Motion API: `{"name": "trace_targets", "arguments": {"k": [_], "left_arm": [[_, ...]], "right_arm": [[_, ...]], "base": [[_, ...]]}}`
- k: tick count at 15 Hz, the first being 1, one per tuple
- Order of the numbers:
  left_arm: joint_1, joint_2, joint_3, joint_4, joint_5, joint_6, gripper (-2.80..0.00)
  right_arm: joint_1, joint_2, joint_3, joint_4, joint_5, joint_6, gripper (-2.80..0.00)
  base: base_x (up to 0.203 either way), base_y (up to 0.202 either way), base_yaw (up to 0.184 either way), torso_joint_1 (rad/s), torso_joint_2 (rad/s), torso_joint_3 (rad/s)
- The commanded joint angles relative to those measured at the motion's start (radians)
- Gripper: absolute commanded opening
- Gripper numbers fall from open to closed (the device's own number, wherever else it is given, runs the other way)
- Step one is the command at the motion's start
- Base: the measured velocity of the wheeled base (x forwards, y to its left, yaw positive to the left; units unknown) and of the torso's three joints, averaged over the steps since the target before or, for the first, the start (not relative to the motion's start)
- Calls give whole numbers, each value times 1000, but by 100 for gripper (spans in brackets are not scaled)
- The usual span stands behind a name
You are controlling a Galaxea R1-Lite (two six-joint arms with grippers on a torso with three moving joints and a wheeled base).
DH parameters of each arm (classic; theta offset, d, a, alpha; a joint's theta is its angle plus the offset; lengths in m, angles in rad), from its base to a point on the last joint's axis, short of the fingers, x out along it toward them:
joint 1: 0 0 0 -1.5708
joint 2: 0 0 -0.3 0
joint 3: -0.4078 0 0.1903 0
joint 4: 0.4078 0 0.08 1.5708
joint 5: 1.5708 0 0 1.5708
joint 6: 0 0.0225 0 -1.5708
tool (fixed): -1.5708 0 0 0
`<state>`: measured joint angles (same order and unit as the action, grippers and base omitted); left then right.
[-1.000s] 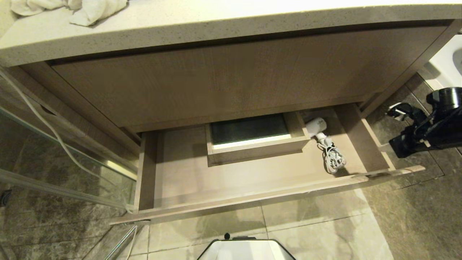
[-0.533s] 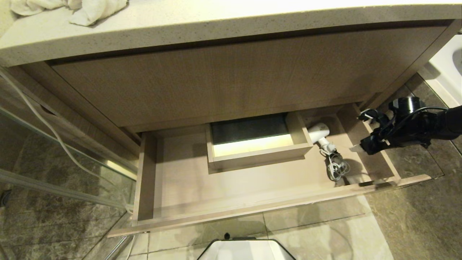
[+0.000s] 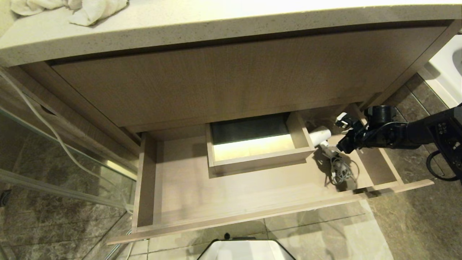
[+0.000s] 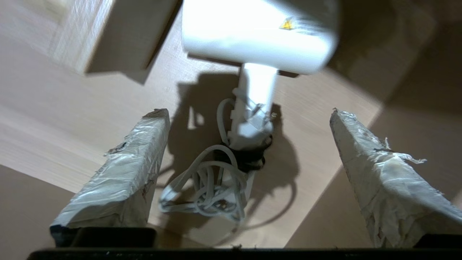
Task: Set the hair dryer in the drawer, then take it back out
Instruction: Take the hairdryer out
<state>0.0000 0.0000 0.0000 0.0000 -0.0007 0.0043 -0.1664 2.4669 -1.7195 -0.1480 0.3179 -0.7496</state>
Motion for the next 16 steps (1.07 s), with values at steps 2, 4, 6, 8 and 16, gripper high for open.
{"name": "trace_targets", "arguments": {"k": [2,4,6,8,16], "left_arm": [[0,-2,0,0,-1,0,-280],[0,0,0,0,-1,0,-280],[0,0,0,0,0,0,-280],[0,0,0,0,-1,0,-280],[0,0,0,0,-1,0,-280]], "right_arm": [[-8,96,-49,2,11,-43,0],[-23,119,-68,8,6,-45,0],[-44,146,-73,14,3,-42,0],[-49,171,-100,10,-1,-38,0],[-49,297,-211,3,0,-6,0]], "base": [[0,0,0,0,0,0],[0,0,0,0,0,0],[0,0,0,0,0,0],[0,0,0,0,0,0],[0,0,0,0,0,0]]}}
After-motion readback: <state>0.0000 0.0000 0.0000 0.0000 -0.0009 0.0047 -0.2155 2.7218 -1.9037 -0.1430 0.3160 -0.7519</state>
